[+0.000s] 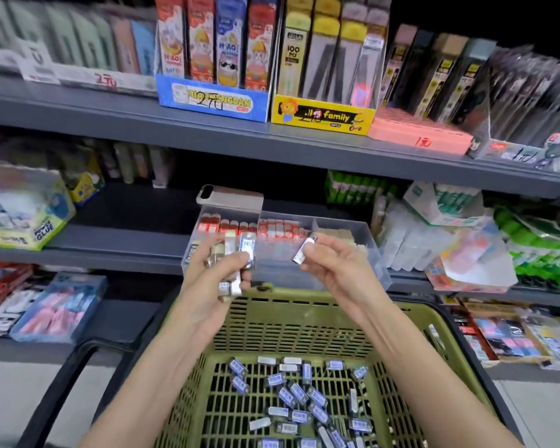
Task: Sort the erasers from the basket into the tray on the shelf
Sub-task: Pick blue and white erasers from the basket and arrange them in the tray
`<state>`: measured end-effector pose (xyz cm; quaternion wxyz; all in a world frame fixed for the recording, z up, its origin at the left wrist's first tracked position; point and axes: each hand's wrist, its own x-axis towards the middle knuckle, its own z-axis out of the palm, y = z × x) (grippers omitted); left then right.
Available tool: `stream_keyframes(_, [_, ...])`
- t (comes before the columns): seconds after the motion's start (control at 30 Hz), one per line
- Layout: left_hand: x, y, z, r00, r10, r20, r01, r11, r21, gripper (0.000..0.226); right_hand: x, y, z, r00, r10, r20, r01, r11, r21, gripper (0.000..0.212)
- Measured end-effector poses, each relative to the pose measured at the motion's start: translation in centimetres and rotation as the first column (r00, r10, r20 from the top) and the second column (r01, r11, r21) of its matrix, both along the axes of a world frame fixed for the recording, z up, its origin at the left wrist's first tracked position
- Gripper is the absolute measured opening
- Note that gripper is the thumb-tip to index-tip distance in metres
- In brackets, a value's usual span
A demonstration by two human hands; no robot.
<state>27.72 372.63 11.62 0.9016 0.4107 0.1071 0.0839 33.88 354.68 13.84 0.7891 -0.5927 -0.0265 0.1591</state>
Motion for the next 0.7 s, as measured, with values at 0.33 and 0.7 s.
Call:
stream_keyframes(0.33, [2.2,3.2,0.0,0.974,0.173,0.148,-0.187,0.978,0.088,0.024,6.1,5.2,-1.5,0.812,0.578,0.082,-0.090,0.262,-0.961,0.018])
stream_keyframes(0.7, [2.2,3.2,-0.3,0.979,0.155,0.131,-0.169,0.980,0.104,0.029,7.5,5.1,-2.5,0.825,0.501,-0.262,-0.460,0.326,-0.826,0.011])
